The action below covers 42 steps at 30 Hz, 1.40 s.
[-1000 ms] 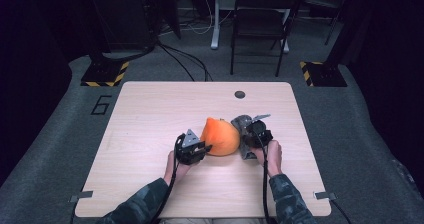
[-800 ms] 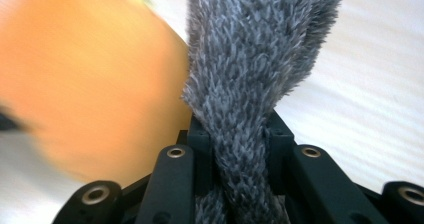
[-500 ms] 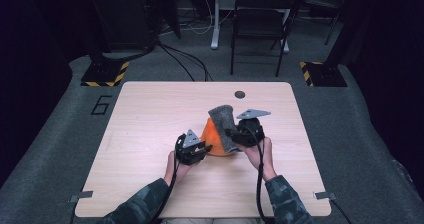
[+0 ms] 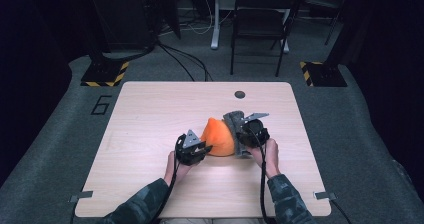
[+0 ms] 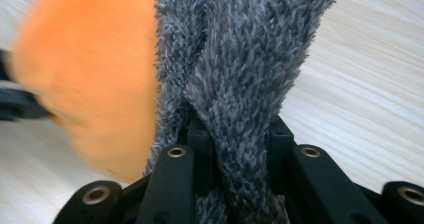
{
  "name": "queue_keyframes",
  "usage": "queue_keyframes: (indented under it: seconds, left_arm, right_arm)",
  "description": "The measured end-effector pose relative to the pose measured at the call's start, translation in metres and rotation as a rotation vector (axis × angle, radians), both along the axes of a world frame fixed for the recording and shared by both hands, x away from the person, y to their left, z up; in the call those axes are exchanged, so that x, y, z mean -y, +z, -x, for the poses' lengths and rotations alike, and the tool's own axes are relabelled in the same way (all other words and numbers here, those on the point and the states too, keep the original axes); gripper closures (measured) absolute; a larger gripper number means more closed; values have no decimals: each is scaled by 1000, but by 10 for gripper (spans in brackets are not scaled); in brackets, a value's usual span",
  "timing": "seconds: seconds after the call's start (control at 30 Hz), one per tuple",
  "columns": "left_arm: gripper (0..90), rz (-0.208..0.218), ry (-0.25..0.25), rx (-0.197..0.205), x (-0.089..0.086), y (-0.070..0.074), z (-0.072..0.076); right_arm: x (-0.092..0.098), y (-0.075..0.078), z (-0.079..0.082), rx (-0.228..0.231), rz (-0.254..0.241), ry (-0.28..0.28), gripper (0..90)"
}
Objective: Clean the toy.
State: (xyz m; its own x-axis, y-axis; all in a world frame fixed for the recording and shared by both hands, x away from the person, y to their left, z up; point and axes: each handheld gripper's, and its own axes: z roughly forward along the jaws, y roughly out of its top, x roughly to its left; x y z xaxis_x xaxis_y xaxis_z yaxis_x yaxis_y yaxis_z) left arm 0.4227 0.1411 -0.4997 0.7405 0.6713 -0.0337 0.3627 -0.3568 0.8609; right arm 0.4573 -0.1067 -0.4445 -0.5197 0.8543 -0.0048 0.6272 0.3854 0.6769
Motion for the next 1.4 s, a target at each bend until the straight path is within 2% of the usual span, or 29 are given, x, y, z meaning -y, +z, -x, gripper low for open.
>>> queue_keyframes:
  seconds: [0.07,0.1,0.27,0.37,0.47,0.53,0.63,0.67,0.77,0.83,0.93,1.03,1.1,1.17,1.2,1.27,1.3,1.4]
  left_arm:
    - [726,-1,-1,4,0,0,-1]
    - [726,0,1,5,0,0,-1]
    - [726,7,4,3,0,-1,-1]
    - [725,10,7,0,0,-1,-1]
    - [724,8,6,1,-1,-1,-2]
    - [723,10,6,-3,-3,-1,-3]
    - [720,11,7,-16,-6,-1,-3]
    - [719,13,10,-17,-6,-1,-3]
    - [717,9,14,-13,-6,-1,-3]
    - [715,9,13,-12,-5,-1,-4]
    - [691,12,20,-4,-6,-1,-4]
    - [530,-66,25,24,-3,0,0]
    - [434,-132,26,53,2,-1,4]
    - [392,-193,30,107,8,-4,7]
    - [386,-207,34,125,10,-5,7]
    - [418,-218,40,154,13,-7,5]
    - [458,-208,42,162,13,-8,4]
    - [625,-167,48,149,11,-9,0]
  right_arm:
    - [2,-5,-2,-9,30,-14,725]
    - [4,-8,-3,-33,33,-26,725]
    - [12,-30,-13,-76,63,-37,727]
    - [14,-39,-18,-124,54,-53,728]
    - [15,-38,-18,-117,64,-50,730]
    - [16,-29,-16,-77,63,-60,732]
    - [19,-9,-11,-31,-7,-61,733]
    - [18,-2,-8,-3,-28,-56,733]
    - [13,16,2,28,-81,-17,733]
    - [6,19,5,10,-82,19,733]
    - [-2,16,6,-3,-64,36,732]
    - [-6,7,1,16,-48,19,731]
    - [-6,5,0,28,-58,14,731]
    - [-7,3,0,47,-48,11,731]
    - [-8,3,0,53,-51,11,730]
    - [-7,2,-1,61,-44,16,731]
    - [-7,1,-1,57,-54,11,730]
    - [-6,1,-1,58,-66,9,730]
